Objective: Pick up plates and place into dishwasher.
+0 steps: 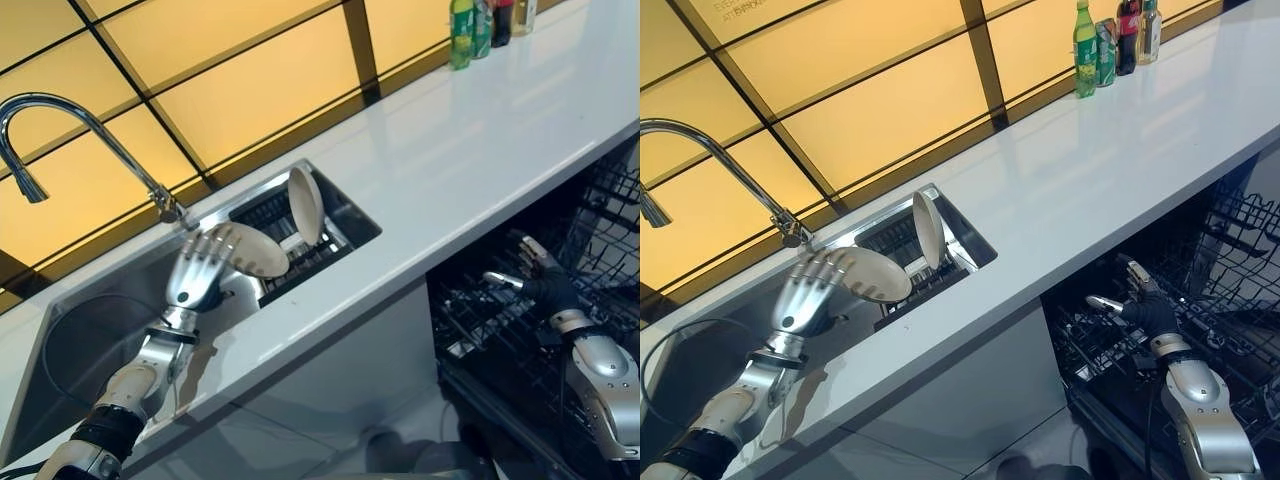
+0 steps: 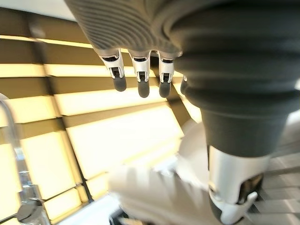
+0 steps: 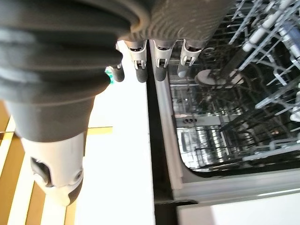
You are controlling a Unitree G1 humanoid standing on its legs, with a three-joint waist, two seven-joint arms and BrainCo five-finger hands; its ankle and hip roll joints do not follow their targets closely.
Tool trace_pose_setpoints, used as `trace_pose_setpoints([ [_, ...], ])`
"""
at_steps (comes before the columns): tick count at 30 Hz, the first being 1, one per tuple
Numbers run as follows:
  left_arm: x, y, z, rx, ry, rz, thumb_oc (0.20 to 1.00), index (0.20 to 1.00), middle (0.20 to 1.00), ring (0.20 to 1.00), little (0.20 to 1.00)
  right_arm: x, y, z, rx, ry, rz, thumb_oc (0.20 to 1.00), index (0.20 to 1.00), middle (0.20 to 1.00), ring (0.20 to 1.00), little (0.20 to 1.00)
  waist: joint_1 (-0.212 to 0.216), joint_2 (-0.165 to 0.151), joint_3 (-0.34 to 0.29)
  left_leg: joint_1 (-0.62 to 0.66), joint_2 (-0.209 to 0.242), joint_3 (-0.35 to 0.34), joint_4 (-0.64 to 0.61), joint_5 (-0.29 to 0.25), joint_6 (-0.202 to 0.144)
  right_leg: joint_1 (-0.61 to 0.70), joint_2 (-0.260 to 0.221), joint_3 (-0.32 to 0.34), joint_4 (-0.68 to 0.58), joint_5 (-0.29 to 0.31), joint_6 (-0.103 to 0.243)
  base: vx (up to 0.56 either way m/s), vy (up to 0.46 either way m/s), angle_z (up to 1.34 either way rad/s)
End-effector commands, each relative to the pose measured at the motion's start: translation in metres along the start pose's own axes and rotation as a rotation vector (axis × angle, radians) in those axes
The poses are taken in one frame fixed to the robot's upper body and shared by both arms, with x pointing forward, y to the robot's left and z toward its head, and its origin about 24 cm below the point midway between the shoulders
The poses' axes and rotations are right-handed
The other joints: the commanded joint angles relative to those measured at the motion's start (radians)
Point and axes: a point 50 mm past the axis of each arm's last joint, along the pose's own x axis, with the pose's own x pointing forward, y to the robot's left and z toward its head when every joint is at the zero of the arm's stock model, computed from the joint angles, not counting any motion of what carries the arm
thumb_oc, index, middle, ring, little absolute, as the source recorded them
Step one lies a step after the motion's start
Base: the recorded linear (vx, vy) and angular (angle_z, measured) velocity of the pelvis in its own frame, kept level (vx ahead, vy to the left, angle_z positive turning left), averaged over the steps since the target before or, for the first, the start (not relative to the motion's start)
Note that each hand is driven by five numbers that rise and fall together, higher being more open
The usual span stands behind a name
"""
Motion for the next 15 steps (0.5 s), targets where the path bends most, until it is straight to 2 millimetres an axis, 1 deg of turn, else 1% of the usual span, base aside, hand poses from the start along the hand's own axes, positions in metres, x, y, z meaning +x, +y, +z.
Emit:
trace_pose_setpoints([
  [1, 0.01, 0.034, -0.032, -0.085, 0.146, 0.19, 1.0, 1.0, 1.0, 1.0, 1.0, -0.001, 0.008, 0.026, 0.016, -0.178, 0.028, 1.0, 1.0, 1.0, 1.0, 1.0, 0.058, -0.073, -0.118, -0.095, -0.051, -0.06, 0.087, -0.035, 0.032, -0.003, 0.044, -0.074, 0.062, -0.06, -0.06, -0.13, -0.239, 0.19],
  [5, 0.015, 0.057, -0.03, -0.251, 0.204, 0.323, 1.0, 1.0, 1.0, 1.0, 1.0, -0.004, 0.013, 0.031, 0.064, -0.212, 0.025, 1.0, 1.0, 1.0, 1.0, 1.0, 0.09, -0.098, -0.158, -0.089, -0.011, -0.079, 0.057, -0.017, 0.016, 0.03, 0.07, -0.106, 0.021, -0.067, -0.084, -0.14, -0.261, 0.13],
  [8, 0.019, 0.079, -0.027, -0.302, 0.187, 0.41, 1.0, 1.0, 1.0, 1.0, 1.0, -0.003, 0.017, 0.037, 0.097, -0.238, 0.026, 1.0, 1.0, 1.0, 1.0, 1.0, 0.116, -0.122, -0.188, -0.09, 0.015, -0.09, 0.046, -0.007, 0.003, 0.045, 0.096, -0.123, 0.002, -0.075, -0.103, -0.14, -0.273, 0.13],
  [10, 0.021, 0.092, -0.028, -0.392, 0.213, 0.472, 1.0, 1.0, 1.0, 1.0, 1.0, -0.001, 0.019, 0.041, 0.119, -0.249, 0.028, 1.0, 1.0, 1.0, 1.0, 1.0, 0.131, -0.133, -0.205, -0.095, 0.031, -0.099, 0.04, 0.0, -0.006, 0.05, 0.115, -0.131, -0.006, -0.083, -0.116, -0.14, -0.253, 0.07],
  [12, 0.02, 0.104, -0.027, -0.435, 0.208, 0.537, 1.0, 1.0, 1.0, 1.0, 1.0, -0.001, 0.022, 0.044, 0.128, -0.261, 0.034, 1.0, 1.0, 1.0, 1.0, 1.0, 0.146, -0.14, -0.219, -0.099, 0.043, -0.108, 0.036, 0.006, -0.015, 0.053, 0.133, -0.136, -0.011, -0.092, -0.129, -0.15, -0.234, 0.12],
  [15, 0.021, 0.113, -0.028, -0.488, 0.215, 0.577, 1.0, 1.0, 1.0, 1.0, 1.0, 0.005, 0.026, 0.049, 0.144, -0.275, 0.032, 1.0, 1.0, 1.0, 1.0, 1.0, 0.166, -0.15, -0.232, -0.111, 0.058, -0.117, 0.034, 0.013, -0.026, 0.055, 0.157, -0.14, -0.02, -0.098, -0.143, -0.15, -0.215, 0.14],
])
